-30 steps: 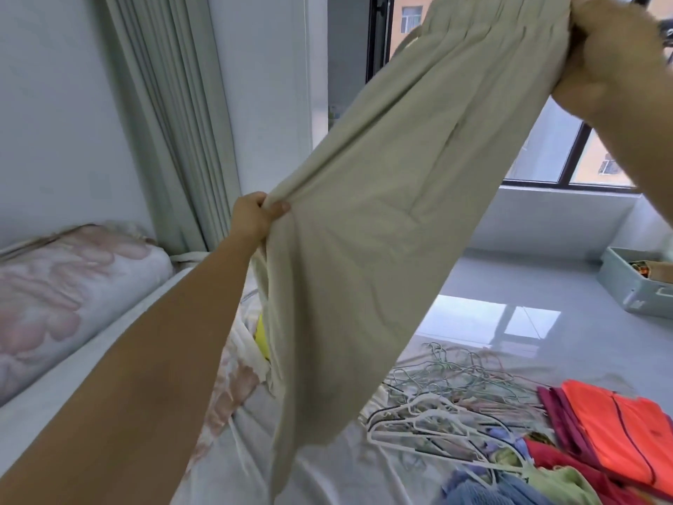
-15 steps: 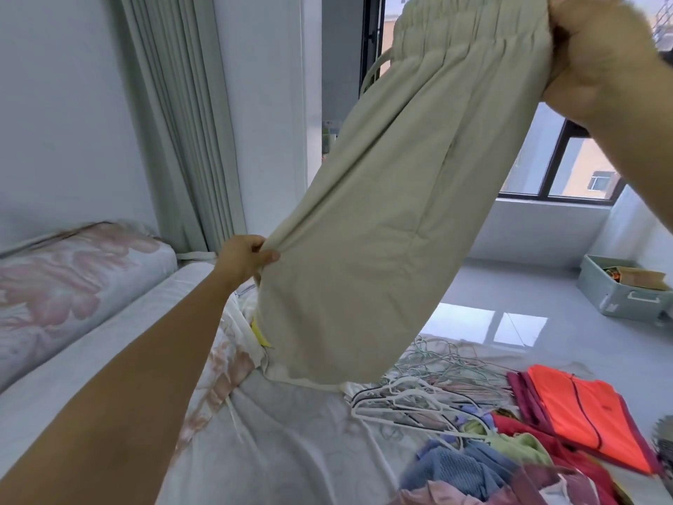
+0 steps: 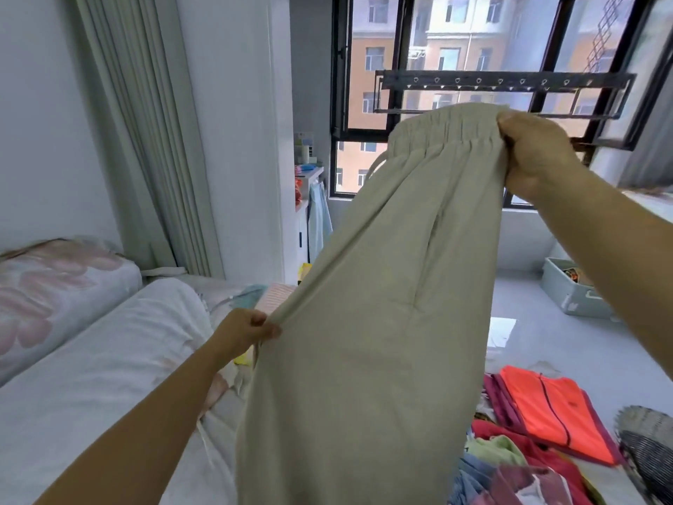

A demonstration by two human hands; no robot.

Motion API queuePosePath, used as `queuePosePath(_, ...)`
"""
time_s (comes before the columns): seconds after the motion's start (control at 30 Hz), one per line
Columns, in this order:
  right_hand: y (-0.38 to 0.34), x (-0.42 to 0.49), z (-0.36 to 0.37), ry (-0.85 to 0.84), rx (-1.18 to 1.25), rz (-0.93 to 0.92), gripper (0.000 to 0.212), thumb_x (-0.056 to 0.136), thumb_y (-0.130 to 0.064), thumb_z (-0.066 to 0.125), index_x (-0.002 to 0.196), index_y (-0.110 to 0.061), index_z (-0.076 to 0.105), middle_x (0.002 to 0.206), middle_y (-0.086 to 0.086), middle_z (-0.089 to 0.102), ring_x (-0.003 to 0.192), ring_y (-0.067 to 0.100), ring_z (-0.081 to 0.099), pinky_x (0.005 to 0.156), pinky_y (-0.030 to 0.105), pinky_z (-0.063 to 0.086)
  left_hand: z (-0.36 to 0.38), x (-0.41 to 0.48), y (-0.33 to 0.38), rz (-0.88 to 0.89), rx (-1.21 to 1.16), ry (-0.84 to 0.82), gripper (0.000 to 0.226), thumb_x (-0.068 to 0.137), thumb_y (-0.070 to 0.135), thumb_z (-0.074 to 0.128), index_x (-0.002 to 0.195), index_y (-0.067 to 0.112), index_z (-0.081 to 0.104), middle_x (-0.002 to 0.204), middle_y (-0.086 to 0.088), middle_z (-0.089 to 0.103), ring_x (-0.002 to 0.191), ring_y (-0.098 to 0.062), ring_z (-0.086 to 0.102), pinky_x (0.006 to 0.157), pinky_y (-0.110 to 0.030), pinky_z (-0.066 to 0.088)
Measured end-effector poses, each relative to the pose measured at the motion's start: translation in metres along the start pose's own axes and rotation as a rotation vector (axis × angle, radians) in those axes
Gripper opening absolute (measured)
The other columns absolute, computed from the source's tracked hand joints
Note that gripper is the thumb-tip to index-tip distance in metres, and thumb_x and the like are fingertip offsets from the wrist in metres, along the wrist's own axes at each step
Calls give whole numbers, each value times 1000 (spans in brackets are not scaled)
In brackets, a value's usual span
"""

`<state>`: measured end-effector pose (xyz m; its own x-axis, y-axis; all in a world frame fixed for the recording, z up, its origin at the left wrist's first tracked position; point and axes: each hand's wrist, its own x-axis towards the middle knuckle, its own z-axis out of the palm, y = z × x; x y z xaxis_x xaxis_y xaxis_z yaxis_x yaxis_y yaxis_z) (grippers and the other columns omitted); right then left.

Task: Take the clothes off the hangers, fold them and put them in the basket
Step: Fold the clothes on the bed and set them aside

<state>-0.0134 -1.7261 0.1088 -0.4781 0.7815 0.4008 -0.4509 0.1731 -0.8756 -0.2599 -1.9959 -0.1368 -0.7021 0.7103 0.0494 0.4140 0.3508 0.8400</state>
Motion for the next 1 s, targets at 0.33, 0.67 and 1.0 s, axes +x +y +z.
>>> queuePosePath(0.33,87,85,35,64,-23,53,19,89,-10,52,98,-13,69,95,1,72,87,16,69,76,32,56,-32,133,-29,-3,19,103,29,71,25,76,53,16,55,47,6,41,53,-12,36,52,-26,25)
queuePosePath(0.67,60,105,48,-3,91,-66,35,95,-15,47,127,-4,56,122,10,64,108,20,64,85,36,54,-100,187,11,108,-103,285,5,79,9,70,77,12,67,41,14,52,55,-7,44,47,-16,32)
queuePosePath(1.0,82,-32,13,-180,-4,78,34,96,-26,48,125,-13,59,130,7,59,115,20,59,92,35,52,-32,42,-65,-115,-211,81,11,80,-1,68,85,8,69,48,15,61,49,7,54,53,-4,40)
